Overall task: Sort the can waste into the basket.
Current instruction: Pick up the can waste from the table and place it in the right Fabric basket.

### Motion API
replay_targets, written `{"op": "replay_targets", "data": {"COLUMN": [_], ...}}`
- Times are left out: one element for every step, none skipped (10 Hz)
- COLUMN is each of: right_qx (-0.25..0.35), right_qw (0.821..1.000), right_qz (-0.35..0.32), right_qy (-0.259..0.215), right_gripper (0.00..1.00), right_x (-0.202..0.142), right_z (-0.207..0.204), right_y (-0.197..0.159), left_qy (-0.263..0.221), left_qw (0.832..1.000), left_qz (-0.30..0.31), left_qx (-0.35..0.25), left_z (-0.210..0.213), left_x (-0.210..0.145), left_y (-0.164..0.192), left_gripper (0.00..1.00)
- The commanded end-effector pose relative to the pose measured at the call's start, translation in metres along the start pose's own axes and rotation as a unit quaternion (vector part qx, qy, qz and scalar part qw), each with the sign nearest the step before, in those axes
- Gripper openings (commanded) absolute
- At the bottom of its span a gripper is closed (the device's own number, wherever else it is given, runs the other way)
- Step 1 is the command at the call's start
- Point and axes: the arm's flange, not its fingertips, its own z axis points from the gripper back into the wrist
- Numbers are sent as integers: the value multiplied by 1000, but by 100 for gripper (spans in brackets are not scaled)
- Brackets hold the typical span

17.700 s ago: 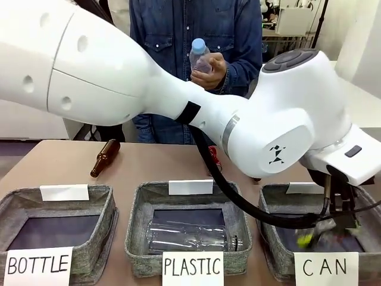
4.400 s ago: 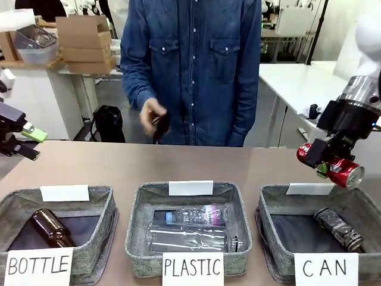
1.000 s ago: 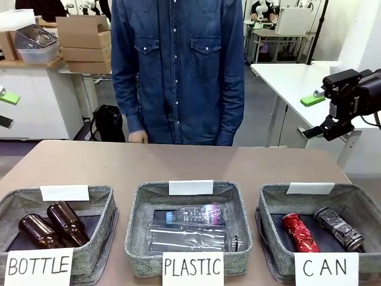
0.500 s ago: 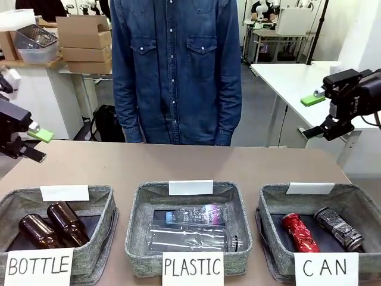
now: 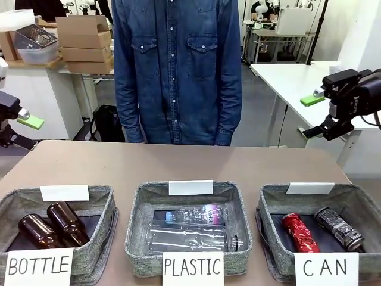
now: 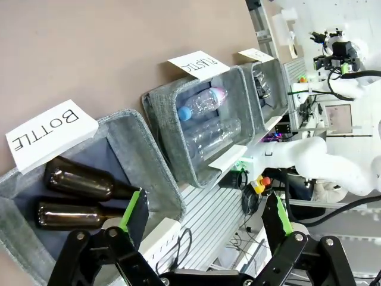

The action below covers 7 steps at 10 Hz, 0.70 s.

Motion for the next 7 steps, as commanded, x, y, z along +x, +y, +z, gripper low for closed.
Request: {"op": "replay_targets", "data": {"right_qx": [-5, -5, -5, -5, -5, -5, -5], "right_qw": [1000, 1000, 1000, 1000, 1000, 1000, 1000], "right_qz": [3, 3, 3, 3, 3, 3, 3], "right_qy": [-1, -1, -1, -1, -1, -1, -1], "right_gripper": [100, 100, 100, 100, 100, 100, 100], "right_x": [0, 0, 0, 0, 0, 0, 0], "right_z": [2, 2, 2, 2, 2, 2, 2], "right_y": [2, 2, 2, 2, 2, 2, 2], "left_qy": [2, 2, 2, 2, 2, 2, 2], "left_qw": [1000, 1000, 1000, 1000, 1000, 1000, 1000], "left_qz": [1, 1, 1, 1, 1, 1, 1], "left_qx": [-2, -2, -2, -2, -2, -2, -2], "left_z": [-1, -1, -1, -1, -1, -1, -1], "left_x": [0, 0, 0, 0, 0, 0, 0], "left_y": [2, 2, 2, 2, 2, 2, 2], "left_gripper": [100, 100, 100, 100, 100, 100, 100]}}
